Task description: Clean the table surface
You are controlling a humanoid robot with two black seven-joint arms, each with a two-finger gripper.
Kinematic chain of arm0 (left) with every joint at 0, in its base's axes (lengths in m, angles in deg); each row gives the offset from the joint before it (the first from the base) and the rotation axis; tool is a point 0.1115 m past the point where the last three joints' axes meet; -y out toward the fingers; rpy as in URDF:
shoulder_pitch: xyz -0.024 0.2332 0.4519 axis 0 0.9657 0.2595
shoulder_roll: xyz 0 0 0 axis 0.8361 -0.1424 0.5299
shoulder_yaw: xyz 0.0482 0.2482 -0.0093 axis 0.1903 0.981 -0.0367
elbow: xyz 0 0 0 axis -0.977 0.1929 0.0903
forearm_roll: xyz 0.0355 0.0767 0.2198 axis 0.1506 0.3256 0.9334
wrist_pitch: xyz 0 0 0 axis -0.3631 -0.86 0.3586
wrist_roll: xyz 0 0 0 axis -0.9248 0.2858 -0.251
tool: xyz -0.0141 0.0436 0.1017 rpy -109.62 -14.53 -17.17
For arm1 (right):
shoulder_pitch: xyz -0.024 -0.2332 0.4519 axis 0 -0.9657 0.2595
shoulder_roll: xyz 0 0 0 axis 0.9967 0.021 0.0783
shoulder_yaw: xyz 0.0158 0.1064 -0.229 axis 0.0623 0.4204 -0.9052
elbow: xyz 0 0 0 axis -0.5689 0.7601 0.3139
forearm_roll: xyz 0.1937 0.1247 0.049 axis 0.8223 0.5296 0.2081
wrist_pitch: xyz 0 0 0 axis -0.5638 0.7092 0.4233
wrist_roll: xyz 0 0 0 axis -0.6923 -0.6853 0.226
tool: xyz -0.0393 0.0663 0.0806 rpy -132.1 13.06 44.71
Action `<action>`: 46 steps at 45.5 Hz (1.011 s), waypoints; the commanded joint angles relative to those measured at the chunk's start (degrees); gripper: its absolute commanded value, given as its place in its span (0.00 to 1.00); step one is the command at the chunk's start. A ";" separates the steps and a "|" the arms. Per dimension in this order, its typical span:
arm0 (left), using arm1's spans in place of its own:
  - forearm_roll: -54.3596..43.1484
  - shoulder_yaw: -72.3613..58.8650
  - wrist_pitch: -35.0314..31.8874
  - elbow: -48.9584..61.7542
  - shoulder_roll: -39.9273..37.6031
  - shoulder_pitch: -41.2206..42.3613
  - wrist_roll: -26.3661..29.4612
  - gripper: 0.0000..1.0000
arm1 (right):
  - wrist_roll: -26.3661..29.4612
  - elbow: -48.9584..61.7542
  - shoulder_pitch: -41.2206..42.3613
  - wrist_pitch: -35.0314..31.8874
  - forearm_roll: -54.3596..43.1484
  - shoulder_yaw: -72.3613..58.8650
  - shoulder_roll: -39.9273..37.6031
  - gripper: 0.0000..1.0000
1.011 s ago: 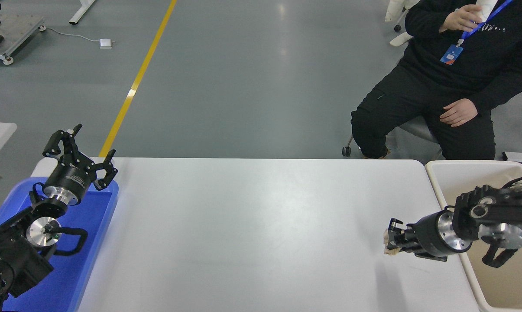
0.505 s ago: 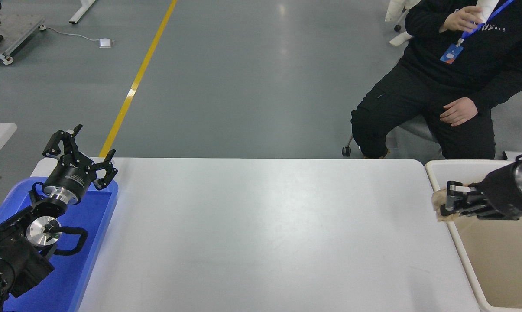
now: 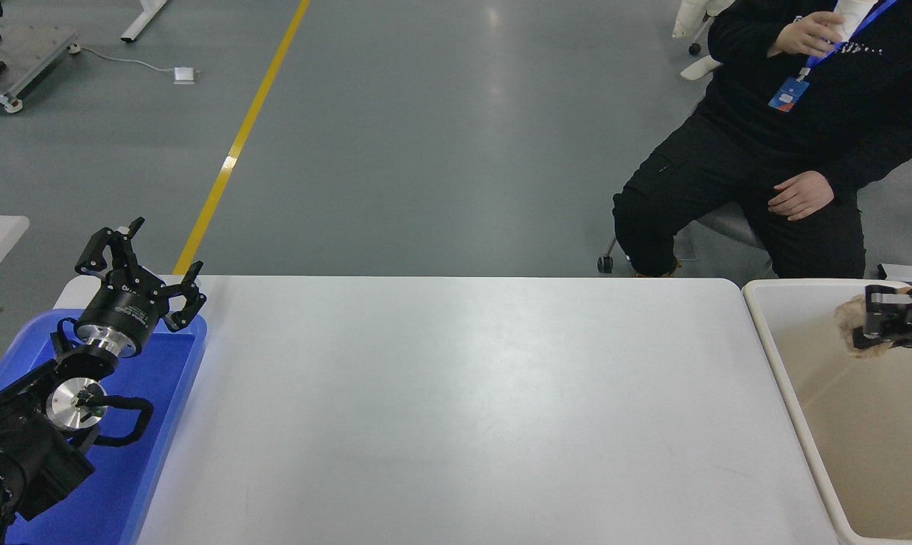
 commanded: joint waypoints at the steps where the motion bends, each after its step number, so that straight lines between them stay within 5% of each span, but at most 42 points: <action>1: 0.00 0.00 -0.01 0.00 0.00 0.00 0.00 1.00 | -0.38 13.94 -11.07 1.39 0.38 6.54 2.71 0.09; 13: 0.00 -0.09 -0.02 0.00 0.00 0.00 0.00 1.00 | -0.46 28.44 -32.95 8.24 0.73 27.81 10.61 0.10; 27: 0.00 0.00 -0.02 0.00 0.00 0.00 0.00 1.00 | -0.81 51.29 -49.92 22.83 0.73 39.78 29.85 0.10; 46: 0.00 0.00 -0.02 0.00 0.00 0.08 0.00 1.00 | -13.47 70.90 -61.62 39.70 0.90 40.05 44.98 0.08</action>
